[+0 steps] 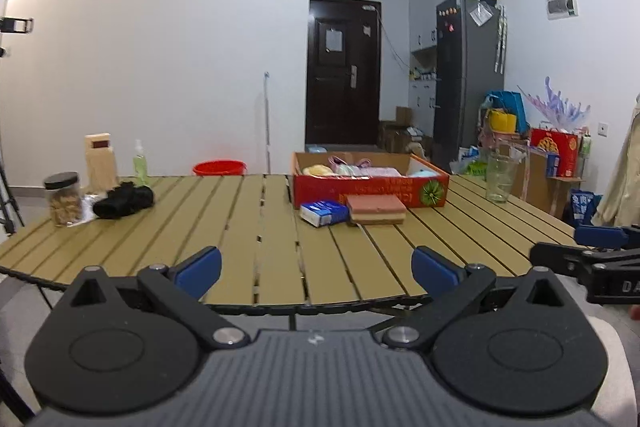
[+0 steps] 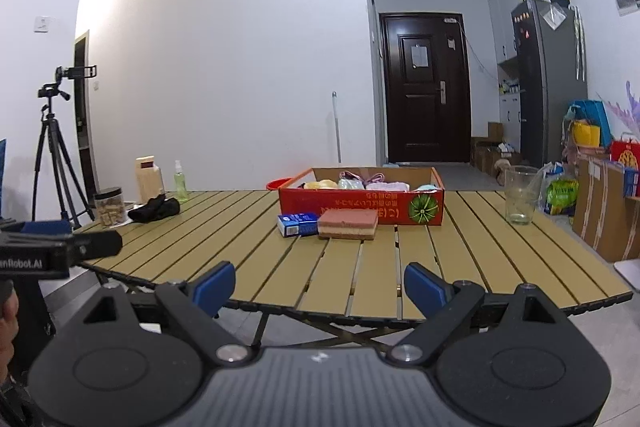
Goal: Collect trash
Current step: 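Pull both tools back from the box above the table, then grasp the pink-and-beige sponge block with both tools and lift it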
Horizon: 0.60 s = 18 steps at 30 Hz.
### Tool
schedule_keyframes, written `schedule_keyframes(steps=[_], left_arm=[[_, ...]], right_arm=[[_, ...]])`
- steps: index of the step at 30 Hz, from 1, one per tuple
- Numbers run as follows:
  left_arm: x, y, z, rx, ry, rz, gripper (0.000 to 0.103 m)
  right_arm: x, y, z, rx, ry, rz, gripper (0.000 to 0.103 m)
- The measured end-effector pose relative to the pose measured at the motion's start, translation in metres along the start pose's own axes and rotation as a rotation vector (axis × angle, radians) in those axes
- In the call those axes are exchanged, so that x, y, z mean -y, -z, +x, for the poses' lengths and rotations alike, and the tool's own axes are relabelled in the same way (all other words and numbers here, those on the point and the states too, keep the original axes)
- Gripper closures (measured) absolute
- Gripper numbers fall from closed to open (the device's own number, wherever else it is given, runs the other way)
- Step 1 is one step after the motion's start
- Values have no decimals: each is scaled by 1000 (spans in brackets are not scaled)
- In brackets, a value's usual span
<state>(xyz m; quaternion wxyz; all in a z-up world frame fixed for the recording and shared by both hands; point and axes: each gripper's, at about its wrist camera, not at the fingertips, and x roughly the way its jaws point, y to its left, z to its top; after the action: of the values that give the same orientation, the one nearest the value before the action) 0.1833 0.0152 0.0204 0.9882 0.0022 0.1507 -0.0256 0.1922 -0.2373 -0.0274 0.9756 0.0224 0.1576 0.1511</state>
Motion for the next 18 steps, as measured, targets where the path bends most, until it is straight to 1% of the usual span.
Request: schedule_keyframes(steps=[4, 9, 13, 16, 17, 18], left_arm=[[5, -2, 39, -18, 14, 22, 0], [9, -13, 105, -42, 31, 12, 0], [9, -24, 161, -64, 44, -3, 1], [6, -32, 208, -112, 67, -39, 10], [5, -36, 226, -138, 87, -54, 18], [5, -38, 242, -158, 107, -67, 24]], right_arm=[[13, -5, 39, -25, 14, 11, 13], [34, -15, 96, -52, 31, 33, 13], [51, -25, 150, -73, 25, 58, 14], [64, -35, 194, -100, 11, 90, 16], [70, -37, 211, -111, 3, 107, 16], [73, -40, 225, -118, -4, 120, 19]])
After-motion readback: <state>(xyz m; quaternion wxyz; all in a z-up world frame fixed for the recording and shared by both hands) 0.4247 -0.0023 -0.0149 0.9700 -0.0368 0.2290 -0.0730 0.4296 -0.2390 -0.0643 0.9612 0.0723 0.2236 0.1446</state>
